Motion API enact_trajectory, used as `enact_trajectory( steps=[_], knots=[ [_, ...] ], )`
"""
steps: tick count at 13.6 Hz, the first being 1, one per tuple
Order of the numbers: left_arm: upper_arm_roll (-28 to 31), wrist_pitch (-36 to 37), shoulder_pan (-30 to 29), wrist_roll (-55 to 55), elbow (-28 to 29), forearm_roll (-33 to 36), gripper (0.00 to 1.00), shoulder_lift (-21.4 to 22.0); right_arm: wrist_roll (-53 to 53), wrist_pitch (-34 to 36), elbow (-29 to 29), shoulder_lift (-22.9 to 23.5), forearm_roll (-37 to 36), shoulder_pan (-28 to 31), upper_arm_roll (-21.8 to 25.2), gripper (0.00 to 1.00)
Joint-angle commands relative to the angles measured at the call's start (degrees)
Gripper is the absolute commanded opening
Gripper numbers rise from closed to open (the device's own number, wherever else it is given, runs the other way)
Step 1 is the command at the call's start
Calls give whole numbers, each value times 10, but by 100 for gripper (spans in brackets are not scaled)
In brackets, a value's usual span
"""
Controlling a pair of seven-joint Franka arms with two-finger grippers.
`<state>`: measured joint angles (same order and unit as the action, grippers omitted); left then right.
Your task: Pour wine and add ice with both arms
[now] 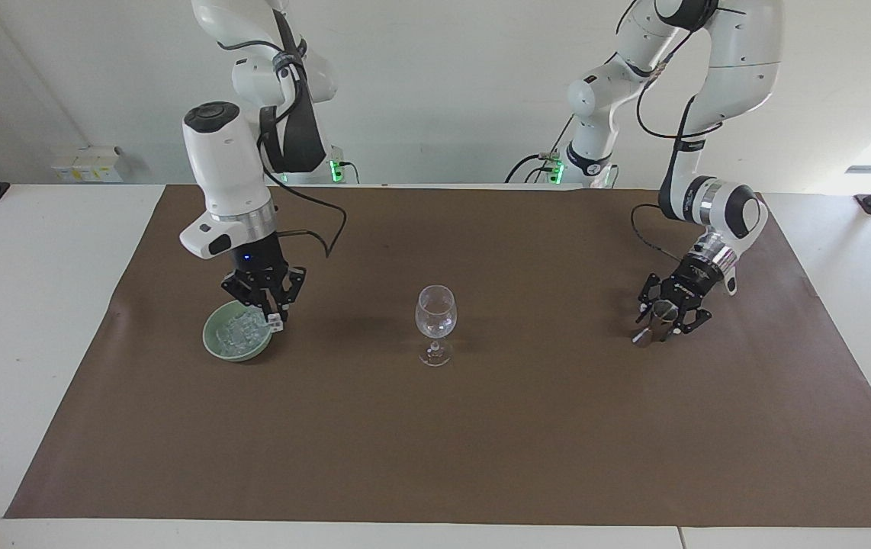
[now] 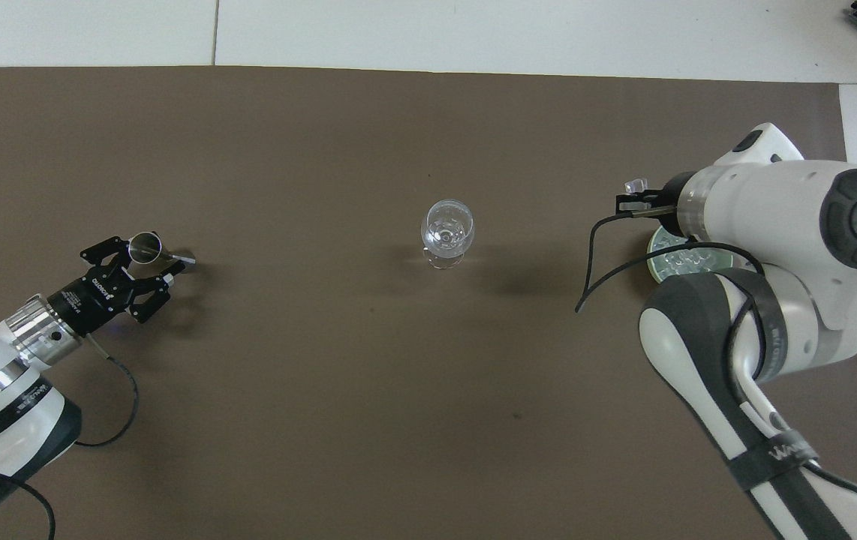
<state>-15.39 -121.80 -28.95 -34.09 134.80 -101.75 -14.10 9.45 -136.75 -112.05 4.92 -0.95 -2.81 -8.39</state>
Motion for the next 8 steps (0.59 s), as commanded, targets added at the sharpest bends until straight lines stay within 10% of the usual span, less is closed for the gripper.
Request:
enact_trajectory(
  steps=[1, 8],
  knots=[
    [4, 4, -7, 8, -5, 42, 100, 2, 91, -25, 20, 18, 5, -43, -2, 0],
    [17, 4, -26, -4, -37, 279, 100, 59, 210, -56, 45, 27, 60, -145, -3, 0]
  ],
)
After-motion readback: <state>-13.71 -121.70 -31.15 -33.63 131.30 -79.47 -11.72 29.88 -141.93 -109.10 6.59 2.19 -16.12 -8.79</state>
